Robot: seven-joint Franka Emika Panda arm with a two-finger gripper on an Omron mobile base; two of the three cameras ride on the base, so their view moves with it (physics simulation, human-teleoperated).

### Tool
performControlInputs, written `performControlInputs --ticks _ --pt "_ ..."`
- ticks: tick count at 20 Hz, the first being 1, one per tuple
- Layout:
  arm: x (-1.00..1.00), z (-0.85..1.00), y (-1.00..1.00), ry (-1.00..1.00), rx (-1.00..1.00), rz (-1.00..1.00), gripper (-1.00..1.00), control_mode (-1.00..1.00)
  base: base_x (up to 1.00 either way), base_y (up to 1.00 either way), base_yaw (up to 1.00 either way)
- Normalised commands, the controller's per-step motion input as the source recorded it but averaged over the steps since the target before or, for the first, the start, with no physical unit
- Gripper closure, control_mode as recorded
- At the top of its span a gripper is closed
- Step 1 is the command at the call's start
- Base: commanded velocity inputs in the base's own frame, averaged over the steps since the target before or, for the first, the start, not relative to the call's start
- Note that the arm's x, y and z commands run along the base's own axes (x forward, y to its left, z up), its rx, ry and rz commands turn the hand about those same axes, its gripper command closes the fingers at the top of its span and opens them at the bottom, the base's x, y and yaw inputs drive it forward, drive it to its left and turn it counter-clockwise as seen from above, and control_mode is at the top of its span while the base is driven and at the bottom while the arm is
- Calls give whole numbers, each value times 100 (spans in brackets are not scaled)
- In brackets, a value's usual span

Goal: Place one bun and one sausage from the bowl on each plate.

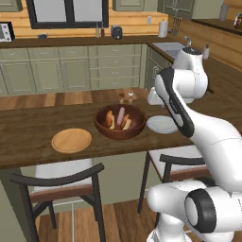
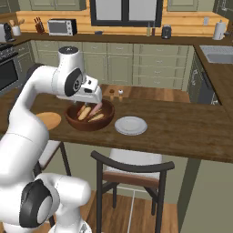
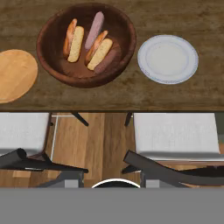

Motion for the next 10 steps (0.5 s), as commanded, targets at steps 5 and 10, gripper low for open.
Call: performControlInputs --ticks 5,10 --pt "-49 -13 23 0 0 7 -100 -100 0 0 0" --pt "45 -32 84 0 0 -5 -100 -100 0 0 0"
